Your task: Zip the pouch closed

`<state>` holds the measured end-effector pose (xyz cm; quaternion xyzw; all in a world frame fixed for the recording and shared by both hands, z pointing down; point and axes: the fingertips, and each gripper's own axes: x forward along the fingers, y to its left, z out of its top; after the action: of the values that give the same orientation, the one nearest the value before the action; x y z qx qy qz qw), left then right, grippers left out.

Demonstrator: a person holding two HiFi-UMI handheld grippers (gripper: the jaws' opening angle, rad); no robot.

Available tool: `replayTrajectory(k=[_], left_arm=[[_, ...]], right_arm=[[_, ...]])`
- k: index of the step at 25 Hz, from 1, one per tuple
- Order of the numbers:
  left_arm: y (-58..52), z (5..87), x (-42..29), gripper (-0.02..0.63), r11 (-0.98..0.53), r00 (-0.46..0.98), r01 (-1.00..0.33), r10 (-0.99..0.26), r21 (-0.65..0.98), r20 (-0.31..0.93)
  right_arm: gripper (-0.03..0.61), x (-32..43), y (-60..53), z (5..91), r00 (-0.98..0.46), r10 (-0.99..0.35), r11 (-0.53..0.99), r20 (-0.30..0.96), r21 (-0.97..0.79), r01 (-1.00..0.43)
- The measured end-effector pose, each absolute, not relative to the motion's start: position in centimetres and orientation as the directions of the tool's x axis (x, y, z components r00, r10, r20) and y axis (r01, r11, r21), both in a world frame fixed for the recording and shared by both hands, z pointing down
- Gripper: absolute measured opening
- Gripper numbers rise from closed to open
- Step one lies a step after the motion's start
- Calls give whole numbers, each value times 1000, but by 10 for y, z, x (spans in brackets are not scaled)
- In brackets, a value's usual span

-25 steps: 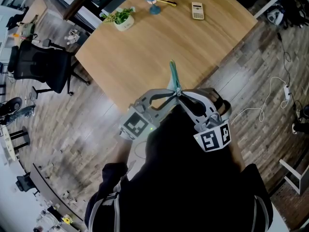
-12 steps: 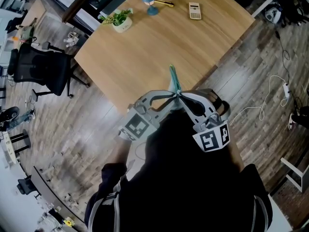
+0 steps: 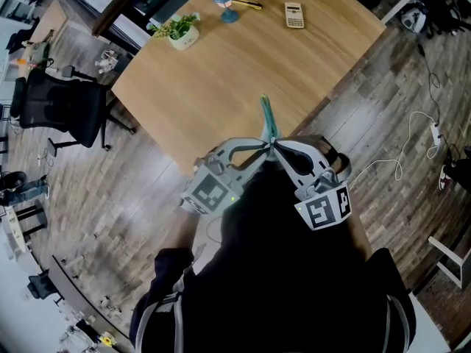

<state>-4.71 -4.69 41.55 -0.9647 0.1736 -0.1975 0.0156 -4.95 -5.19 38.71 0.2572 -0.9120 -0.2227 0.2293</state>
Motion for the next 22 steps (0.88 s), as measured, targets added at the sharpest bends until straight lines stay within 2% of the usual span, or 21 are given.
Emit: replayTrajectory(k=[8, 15, 19, 22], left_arm=[[-35, 420, -47, 11, -942, 857, -322, -333, -94, 393], [-28, 414, -58, 11, -938, 858, -338, -342, -79, 383], [-34, 406, -61, 9, -927, 867, -374, -363, -34, 342], [-39, 403, -65, 9, -920, 865, -391, -378, -28, 330]], right_arm=[[18, -22, -86, 388, -666, -684, 716, 299, 448, -535], [18, 51, -131, 375, -487, -836, 549, 254, 396, -736], [19, 60, -132, 377, -477, -832, 555, 284, 421, -717], [20, 57, -133, 375, -484, -836, 549, 260, 392, -738]])
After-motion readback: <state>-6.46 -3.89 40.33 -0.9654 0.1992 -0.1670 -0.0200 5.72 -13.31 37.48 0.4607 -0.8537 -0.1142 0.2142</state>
